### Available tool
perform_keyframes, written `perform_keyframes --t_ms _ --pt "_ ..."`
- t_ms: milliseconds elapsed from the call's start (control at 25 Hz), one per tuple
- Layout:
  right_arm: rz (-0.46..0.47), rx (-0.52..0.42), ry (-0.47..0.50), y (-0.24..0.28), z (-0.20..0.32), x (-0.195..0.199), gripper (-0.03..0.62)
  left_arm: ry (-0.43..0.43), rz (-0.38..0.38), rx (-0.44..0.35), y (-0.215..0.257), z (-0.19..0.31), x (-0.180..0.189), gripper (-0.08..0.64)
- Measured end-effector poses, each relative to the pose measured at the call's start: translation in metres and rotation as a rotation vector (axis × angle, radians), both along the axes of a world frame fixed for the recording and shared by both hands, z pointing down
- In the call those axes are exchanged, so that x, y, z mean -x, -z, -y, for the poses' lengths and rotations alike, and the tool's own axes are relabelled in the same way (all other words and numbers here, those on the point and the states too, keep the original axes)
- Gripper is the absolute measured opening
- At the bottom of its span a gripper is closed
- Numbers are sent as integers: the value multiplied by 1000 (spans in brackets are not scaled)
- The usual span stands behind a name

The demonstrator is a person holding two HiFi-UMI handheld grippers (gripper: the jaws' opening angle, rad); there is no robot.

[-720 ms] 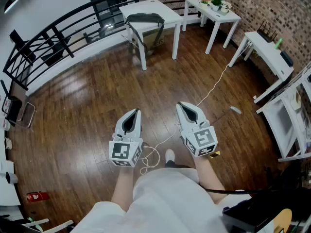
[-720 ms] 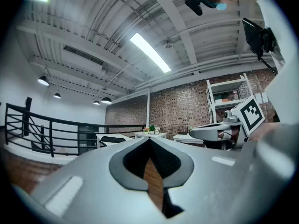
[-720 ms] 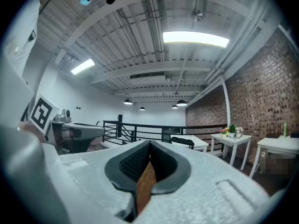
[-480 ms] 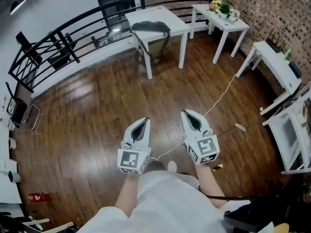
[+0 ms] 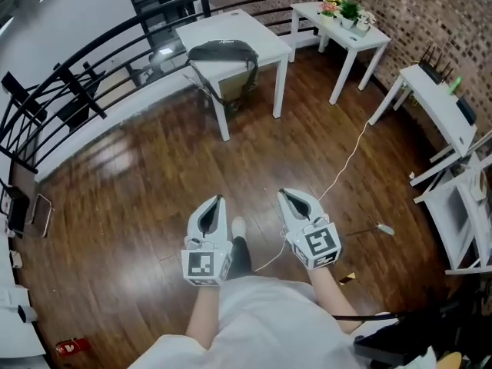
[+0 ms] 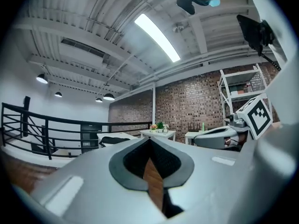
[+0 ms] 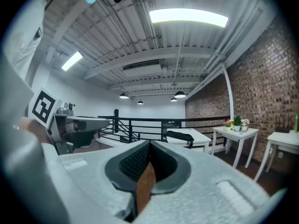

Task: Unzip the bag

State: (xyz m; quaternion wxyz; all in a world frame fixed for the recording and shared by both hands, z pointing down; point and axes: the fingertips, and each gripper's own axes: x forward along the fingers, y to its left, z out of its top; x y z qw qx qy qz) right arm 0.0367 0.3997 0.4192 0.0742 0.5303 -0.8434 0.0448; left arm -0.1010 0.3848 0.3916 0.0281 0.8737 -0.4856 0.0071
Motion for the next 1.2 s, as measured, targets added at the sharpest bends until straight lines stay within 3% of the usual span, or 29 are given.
perform_keyframes --t_ms 160,320,480,600,720,960,1200 --pt "-33 -1 -41 6 114 -10 -12 -39 -33 -55 25 116 -8 17" --pt "-48 -48 -32 31 215 13 -12 -77 -43 -71 40 224 6 17" --pt "-58 -11 -40 14 274 24 -12 -98 -30 -18 23 302 8 17" --pt "-47 44 -71 -4 305 6 -12 -152 -28 44 4 334 -15 17" --pt "-38 48 -101 -9 357 -27 -12 -184 -29 59 -3 374 -48 17" --pt "19 32 -89 -18 499 -83 -12 -157 8 82 -21 492 -98 17" --pt "37 -11 -38 1 634 -112 -12 -129 -31 17 13 614 -136 17"
